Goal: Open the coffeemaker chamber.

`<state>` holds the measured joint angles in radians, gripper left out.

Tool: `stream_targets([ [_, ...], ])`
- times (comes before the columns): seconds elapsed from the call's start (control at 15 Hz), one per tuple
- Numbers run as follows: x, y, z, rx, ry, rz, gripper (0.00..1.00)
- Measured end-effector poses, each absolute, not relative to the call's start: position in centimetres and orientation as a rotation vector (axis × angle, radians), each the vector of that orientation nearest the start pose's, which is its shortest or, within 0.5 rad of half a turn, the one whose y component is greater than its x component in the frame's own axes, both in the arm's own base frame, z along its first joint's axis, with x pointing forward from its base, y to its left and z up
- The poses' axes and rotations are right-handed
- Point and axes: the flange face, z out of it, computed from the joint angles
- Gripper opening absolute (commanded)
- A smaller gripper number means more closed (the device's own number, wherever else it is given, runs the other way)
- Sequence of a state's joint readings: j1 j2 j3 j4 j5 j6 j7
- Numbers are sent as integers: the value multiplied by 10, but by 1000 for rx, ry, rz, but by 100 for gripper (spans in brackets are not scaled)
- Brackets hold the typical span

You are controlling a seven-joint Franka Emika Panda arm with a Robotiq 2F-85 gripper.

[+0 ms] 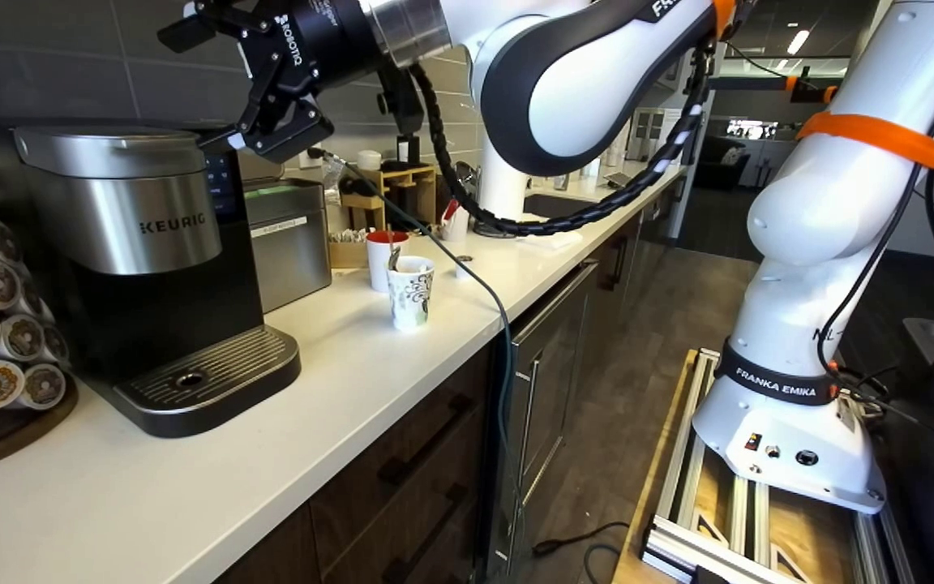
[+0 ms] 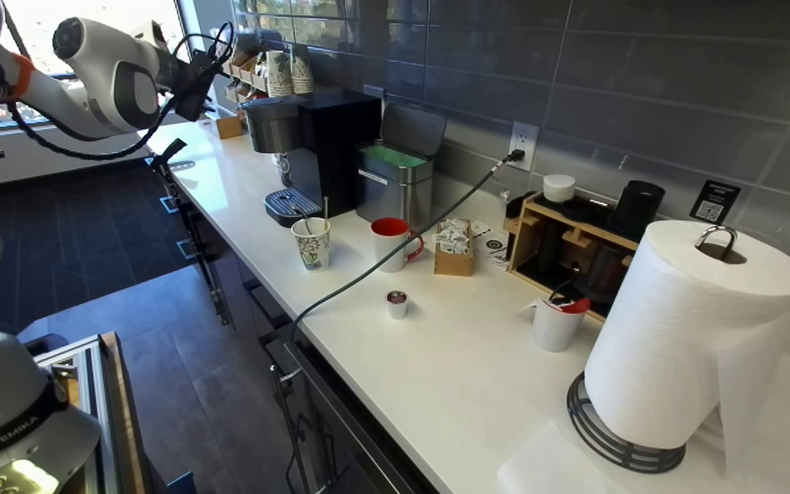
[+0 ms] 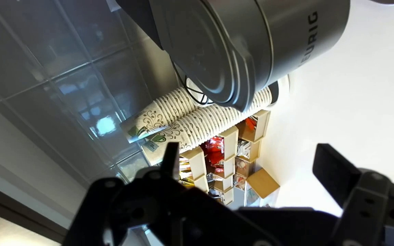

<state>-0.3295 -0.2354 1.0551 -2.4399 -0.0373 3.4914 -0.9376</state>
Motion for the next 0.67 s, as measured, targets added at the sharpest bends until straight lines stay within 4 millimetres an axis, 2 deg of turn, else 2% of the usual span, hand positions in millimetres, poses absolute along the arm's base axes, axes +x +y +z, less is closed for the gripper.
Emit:
stream_targets([
  [0.33, 382, 359, 482, 1405, 1889, 1466, 100],
  [0.67, 392, 369, 481, 1371, 1891, 1450, 100],
])
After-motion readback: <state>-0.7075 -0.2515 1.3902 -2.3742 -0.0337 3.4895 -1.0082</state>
